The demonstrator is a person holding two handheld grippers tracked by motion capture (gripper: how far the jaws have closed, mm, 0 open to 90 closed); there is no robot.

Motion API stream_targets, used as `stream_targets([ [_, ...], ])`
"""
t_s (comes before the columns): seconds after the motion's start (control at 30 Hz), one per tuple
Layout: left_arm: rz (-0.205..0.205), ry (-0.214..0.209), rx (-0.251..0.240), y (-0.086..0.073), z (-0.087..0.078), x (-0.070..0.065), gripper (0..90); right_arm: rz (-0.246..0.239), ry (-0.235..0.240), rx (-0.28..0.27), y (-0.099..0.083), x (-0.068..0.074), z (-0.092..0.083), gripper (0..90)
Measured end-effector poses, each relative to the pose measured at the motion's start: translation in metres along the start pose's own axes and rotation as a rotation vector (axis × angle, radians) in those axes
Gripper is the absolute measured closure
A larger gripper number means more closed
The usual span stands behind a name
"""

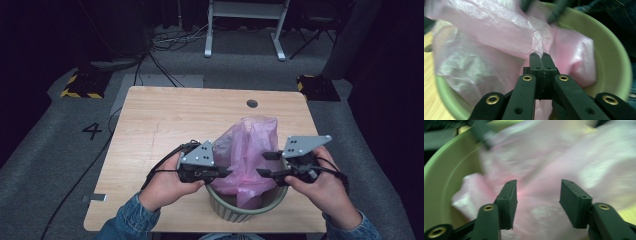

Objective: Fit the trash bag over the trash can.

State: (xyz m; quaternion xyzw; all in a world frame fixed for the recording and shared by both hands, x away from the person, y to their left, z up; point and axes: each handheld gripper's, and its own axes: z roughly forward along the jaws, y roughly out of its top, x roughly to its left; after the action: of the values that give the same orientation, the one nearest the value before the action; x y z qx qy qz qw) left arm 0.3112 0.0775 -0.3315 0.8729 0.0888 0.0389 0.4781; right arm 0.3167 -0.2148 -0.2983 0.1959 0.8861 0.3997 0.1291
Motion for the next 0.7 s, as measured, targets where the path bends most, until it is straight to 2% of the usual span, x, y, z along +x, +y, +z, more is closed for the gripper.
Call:
stream_targets([
  [0.17,0.009,-0.049,0.036,-0.002,0.0,-0.007,90.0,0.056,-0.039,-0.069,-0.001,-0.012,-0.006,43.7],
  [0.23,0.009,-0.078,0.043,-0.002,0.0,-0.009,90.0,0.074,-0.099,-0.089,0.001,-0.018,-0.007,39.3],
  [0.27,0.01,-0.088,0.051,-0.003,0.001,-0.01,90.0,0.074,-0.099,-0.089,0.001,-0.018,-0.007,39.3],
  [0.3,0.014,-0.098,0.059,-0.003,0.001,-0.011,90.0,0.087,-0.154,-0.091,0.002,-0.022,-0.006,36.3],
  [0.33,0.016,-0.102,0.061,-0.003,0.002,-0.012,90.0,0.087,-0.154,-0.091,0.002,-0.022,-0.006,36.3],
  [0.4,0.02,-0.103,0.044,-0.004,0.001,-0.013,90.0,0.105,-0.185,-0.096,0.002,-0.026,-0.004,32.7],
  [0.53,0.026,-0.12,-0.011,-0.007,-0.004,-0.016,90.0,0.163,-0.165,-0.108,0.003,-0.033,0.004,30.6],
  [0.6,0.041,-0.141,-0.032,-0.009,-0.006,-0.021,90.0,0.194,-0.162,-0.111,0.004,-0.039,0.01,34.9],
  [0.63,0.052,-0.153,-0.034,-0.009,-0.006,-0.023,90.0,0.194,-0.162,-0.111,0.004,-0.039,0.01,34.9],
  [0.67,0.067,-0.16,-0.043,-0.009,-0.006,-0.026,90.0,0.208,-0.129,-0.121,0.004,-0.044,0.013,46.5],
  [0.7,0.074,-0.167,-0.047,-0.009,-0.007,-0.028,90.0,0.208,-0.129,-0.121,0.004,-0.044,0.013,46.5],
])
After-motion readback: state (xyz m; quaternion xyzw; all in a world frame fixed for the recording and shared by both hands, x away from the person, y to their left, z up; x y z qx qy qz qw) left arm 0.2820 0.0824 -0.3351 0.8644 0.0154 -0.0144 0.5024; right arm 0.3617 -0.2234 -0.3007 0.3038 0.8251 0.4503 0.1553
